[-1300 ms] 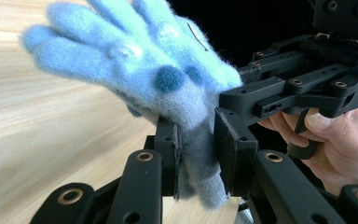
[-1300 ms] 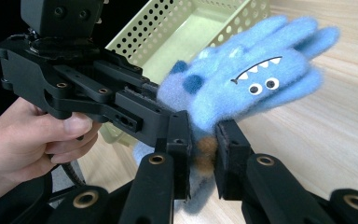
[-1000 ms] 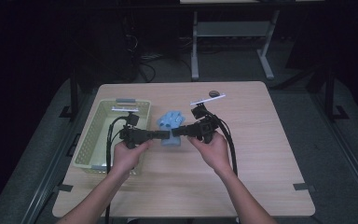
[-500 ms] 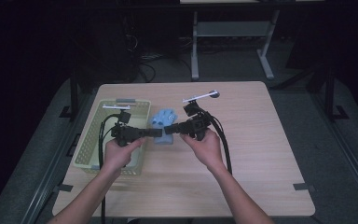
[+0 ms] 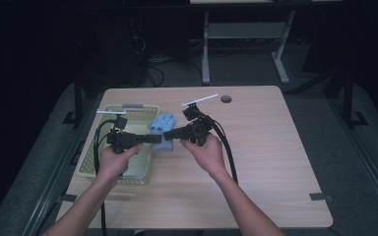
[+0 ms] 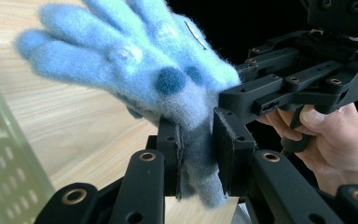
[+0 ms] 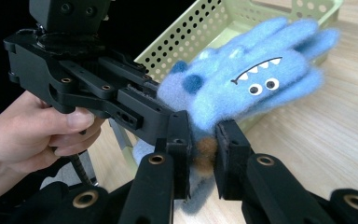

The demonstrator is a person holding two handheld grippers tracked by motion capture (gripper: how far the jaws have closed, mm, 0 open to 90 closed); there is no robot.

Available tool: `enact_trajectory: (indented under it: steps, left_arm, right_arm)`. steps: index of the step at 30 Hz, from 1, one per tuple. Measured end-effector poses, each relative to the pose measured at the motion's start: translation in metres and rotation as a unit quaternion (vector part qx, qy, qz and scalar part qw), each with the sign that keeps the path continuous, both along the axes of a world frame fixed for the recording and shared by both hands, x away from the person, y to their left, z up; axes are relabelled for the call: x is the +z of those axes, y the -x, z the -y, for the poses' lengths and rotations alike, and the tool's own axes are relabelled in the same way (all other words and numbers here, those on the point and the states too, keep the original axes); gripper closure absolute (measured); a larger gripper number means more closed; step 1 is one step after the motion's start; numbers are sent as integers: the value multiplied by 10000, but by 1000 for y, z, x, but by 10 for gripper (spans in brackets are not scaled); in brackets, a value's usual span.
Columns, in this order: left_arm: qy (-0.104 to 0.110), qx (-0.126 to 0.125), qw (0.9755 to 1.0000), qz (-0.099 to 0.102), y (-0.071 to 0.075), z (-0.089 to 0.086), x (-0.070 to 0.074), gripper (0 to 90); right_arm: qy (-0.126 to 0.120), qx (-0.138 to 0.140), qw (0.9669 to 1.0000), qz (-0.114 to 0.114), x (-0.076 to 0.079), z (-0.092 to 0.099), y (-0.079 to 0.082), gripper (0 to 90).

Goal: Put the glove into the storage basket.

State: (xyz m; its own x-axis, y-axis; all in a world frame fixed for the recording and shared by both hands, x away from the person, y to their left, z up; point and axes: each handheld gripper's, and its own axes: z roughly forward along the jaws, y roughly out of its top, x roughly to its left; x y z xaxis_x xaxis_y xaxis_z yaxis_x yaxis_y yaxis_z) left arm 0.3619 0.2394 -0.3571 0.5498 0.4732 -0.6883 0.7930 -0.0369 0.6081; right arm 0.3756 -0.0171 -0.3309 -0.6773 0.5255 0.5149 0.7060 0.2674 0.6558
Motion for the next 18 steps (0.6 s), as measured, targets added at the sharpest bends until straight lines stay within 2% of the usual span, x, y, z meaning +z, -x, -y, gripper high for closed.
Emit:
enact_trajectory:
  steps: [6,18]
  left_arm:
    - [106,127,9998,-66,0,-9,-1,730]
    - [75,252,9996,-75,6,-24,1,730]
  right_arm:
    - [-13,45,10000,-19,1,-8,-3,779]
    - [-90,191,9998,-61,0,-23,-5,778]
